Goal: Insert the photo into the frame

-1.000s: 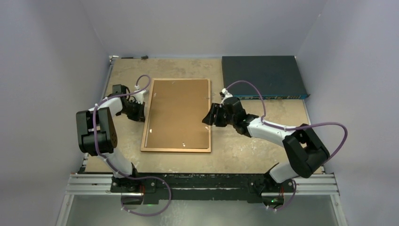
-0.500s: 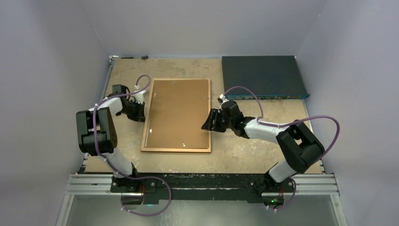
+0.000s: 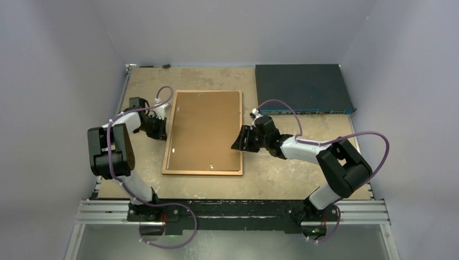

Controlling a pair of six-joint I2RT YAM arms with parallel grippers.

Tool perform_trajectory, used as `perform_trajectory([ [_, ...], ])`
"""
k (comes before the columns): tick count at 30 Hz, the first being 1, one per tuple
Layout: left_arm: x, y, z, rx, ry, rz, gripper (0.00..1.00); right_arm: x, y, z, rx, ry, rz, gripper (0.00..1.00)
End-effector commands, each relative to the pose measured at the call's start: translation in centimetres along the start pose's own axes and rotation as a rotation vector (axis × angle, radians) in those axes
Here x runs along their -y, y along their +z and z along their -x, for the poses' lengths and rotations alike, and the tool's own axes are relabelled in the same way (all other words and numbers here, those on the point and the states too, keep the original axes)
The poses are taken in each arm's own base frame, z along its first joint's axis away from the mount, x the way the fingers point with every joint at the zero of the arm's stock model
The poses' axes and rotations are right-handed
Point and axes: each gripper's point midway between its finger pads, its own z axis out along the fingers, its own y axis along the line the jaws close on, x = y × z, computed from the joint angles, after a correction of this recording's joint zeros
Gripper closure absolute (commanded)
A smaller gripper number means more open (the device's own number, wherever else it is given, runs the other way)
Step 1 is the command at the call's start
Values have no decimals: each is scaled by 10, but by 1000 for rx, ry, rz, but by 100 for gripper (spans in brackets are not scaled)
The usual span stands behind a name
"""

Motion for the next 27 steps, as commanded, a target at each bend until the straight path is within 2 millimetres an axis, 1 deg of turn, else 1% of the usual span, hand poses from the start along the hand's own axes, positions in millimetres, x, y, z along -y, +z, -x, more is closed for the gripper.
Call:
perform_trajectory([
  [1,4,7,-30,-92,-27,-28,100,-17,-5,2,-26,-40,52,45],
  [2,4,7,-30,-93,-26,-26,100,-21,-9,2,-39,-38,55,45],
  [4,3,6,-30,-93,-23,-22,100,-25,-14,11,-23,-54,44,44],
  [6,2,6,-29,-92,-20,-19,100,-26,-17,17,-12,-68,25,44],
  [12,3,5,-28,-88,-21,-19,100,-9,-13,26,-3,-79,-31,44],
  [15,2,4,-29,-89,-21,-19,100,-2,-8,25,-7,-79,-40,44],
  [22,2,3,-29,-88,-24,-18,100,2,4,20,-28,-79,-25,44],
  [27,1,3,-28,-87,-23,-19,100,5,8,15,-40,-72,-22,44],
])
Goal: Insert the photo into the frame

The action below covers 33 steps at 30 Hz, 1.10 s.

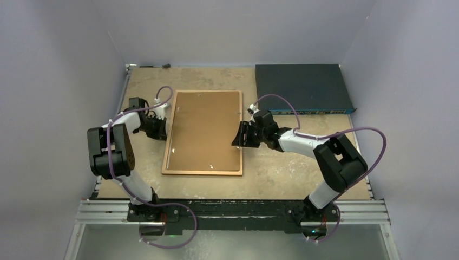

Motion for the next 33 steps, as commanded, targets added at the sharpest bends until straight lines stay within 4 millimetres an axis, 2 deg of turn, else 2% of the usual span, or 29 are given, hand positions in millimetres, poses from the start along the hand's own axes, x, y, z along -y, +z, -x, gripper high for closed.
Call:
perform_trajectory([
  [1,2,3,-27,-87,-19,-15,100,-1,5,0,-1,-18,17,44],
  [8,1,4,-27,-87,-20,-17,100,-1,7,-3,3,0,31,44],
  [33,4,5,-25,-83,-30,-34,100,-3,-9,-12,-6,37,33,45],
])
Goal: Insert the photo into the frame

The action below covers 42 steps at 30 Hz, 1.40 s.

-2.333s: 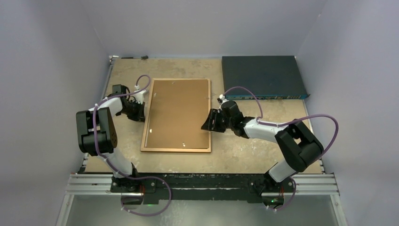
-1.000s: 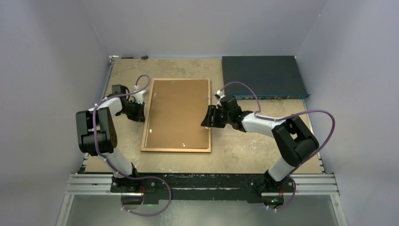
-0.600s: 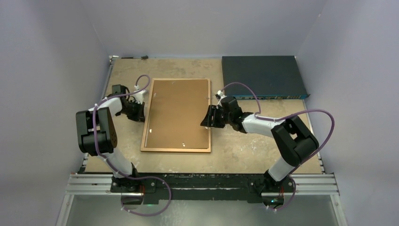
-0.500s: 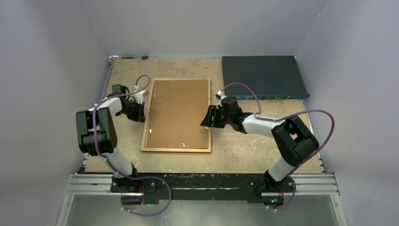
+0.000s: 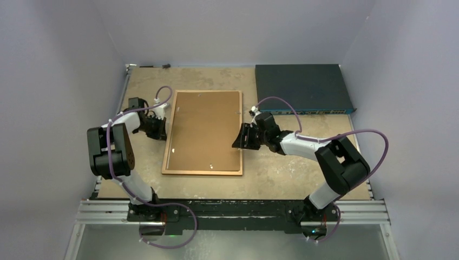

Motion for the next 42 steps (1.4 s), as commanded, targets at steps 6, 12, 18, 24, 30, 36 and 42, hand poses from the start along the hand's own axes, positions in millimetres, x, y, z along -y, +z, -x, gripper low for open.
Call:
perform_trajectory([
  [6,3,6,-26,-88,-27,-27,100,-1,-2,-5,-15,10,2,45],
  [12,3,5,-25,-88,-25,-26,100,-2,3,-9,-35,14,25,45],
  [18,4,6,-25,-89,-31,-33,100,-8,4,-13,-59,22,59,46],
  [24,5,7,-27,-91,-31,-42,100,-12,1,-17,-71,36,69,47],
  [30,7,8,-30,-95,-32,-51,100,-11,-1,-15,-66,42,54,45],
  [36,6,6,-29,-93,-24,-42,100,-33,-8,22,-27,-21,60,36],
  [42,4,2,-23,-81,-19,-31,100,-36,-19,101,139,-77,10,27],
])
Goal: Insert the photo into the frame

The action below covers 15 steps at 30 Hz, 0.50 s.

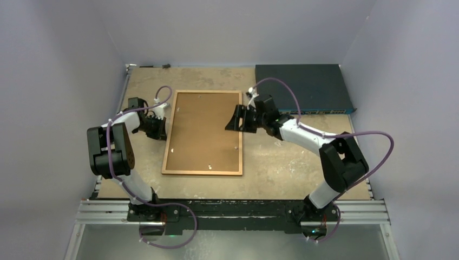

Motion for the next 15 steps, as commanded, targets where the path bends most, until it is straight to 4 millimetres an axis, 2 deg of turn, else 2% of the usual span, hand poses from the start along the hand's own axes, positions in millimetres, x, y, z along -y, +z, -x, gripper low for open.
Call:
perform_trajectory([
  [1,3,2,-23,-79,-26,-18,100,9,-9,73,160,-74,-77,26],
  [6,3,3,-23,-78,-32,-25,100,27,13,121,230,-153,-173,25],
  [9,3,4,-25,-81,-37,-27,100,35,26,140,255,-176,-198,26],
  [15,5,5,-25,-79,-38,-37,100,46,50,151,267,-175,-203,27],
])
